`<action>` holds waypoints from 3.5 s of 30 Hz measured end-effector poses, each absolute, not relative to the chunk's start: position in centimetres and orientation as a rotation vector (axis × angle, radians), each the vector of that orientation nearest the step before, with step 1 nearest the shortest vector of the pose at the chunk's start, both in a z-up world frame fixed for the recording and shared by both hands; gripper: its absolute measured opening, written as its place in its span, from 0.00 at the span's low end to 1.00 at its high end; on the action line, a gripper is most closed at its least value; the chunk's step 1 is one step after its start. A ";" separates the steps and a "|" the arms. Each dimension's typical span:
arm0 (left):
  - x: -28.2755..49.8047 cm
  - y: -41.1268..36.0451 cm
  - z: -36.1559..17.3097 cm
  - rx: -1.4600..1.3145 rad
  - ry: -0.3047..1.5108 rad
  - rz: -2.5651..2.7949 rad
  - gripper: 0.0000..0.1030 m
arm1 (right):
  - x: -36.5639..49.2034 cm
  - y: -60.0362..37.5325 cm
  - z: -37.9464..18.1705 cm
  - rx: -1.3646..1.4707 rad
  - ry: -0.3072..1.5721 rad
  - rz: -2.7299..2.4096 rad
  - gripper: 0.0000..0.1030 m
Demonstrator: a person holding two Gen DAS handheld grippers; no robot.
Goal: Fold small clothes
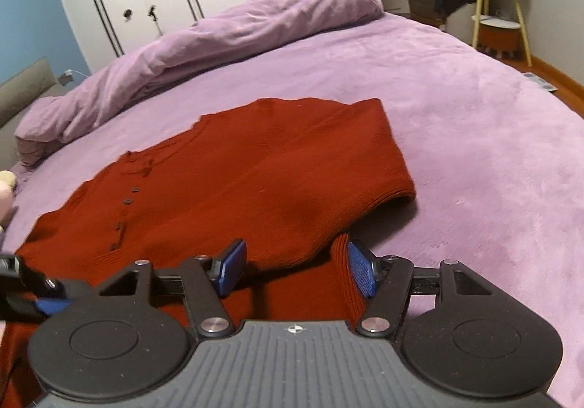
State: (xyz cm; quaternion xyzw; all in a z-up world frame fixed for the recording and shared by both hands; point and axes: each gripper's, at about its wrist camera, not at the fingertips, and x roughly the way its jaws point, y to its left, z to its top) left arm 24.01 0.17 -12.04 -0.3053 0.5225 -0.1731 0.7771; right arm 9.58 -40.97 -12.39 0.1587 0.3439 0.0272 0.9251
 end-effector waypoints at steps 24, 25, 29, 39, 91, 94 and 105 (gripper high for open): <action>28.4 4.9 -1.2 -0.227 0.690 -0.178 0.04 | 9.1 -40.9 -12.5 0.330 0.721 0.007 0.60; 28.7 4.6 -0.8 -0.111 0.640 -0.117 0.04 | 9.3 -41.0 -12.5 0.316 0.724 -0.011 0.60; 30.7 4.8 -2.8 0.139 0.623 0.017 0.05 | 10.6 -41.0 -12.3 0.272 0.715 -0.065 0.60; 32.1 9.1 -6.9 -0.103 0.760 0.019 0.05 | 20.5 -38.1 -10.5 0.202 0.704 0.076 0.60; 35.1 7.5 -10.3 -0.188 0.786 0.068 0.69 | 24.3 -31.3 -11.6 -0.016 0.625 0.055 0.08; 36.6 6.3 -11.0 -0.156 0.801 0.069 0.68 | 27.0 -28.7 -12.3 -0.062 0.693 0.097 0.08; 39.2 5.6 -13.6 -0.049 0.756 0.132 0.93 | 31.1 -26.9 -15.6 -0.190 0.615 0.025 0.07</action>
